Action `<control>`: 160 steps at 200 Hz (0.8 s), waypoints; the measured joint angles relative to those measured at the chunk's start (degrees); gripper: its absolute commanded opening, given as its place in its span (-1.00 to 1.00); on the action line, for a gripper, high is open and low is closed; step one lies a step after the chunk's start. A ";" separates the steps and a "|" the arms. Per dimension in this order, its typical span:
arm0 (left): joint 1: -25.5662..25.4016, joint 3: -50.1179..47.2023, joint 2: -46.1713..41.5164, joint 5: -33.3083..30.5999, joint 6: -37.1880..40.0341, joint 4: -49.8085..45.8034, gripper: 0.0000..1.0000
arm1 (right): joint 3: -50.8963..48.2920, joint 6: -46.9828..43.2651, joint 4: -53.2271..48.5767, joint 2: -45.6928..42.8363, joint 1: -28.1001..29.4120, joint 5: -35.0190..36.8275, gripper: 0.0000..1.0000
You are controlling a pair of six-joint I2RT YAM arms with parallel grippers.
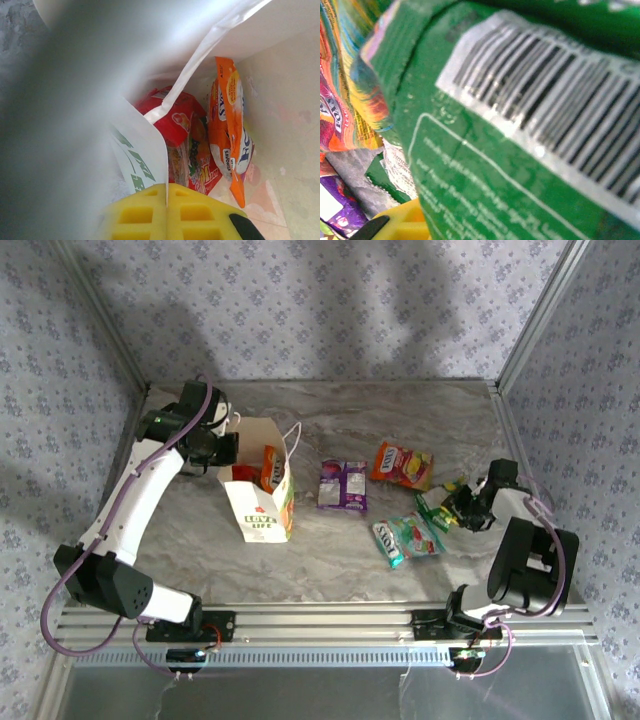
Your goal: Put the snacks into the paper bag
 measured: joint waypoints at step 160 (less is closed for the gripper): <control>0.00 -0.31 -1.20 0.46 0.02 0.13 -0.89 | 2.03 -0.55 -11.06 -17.09 6.86 6.62 -0.71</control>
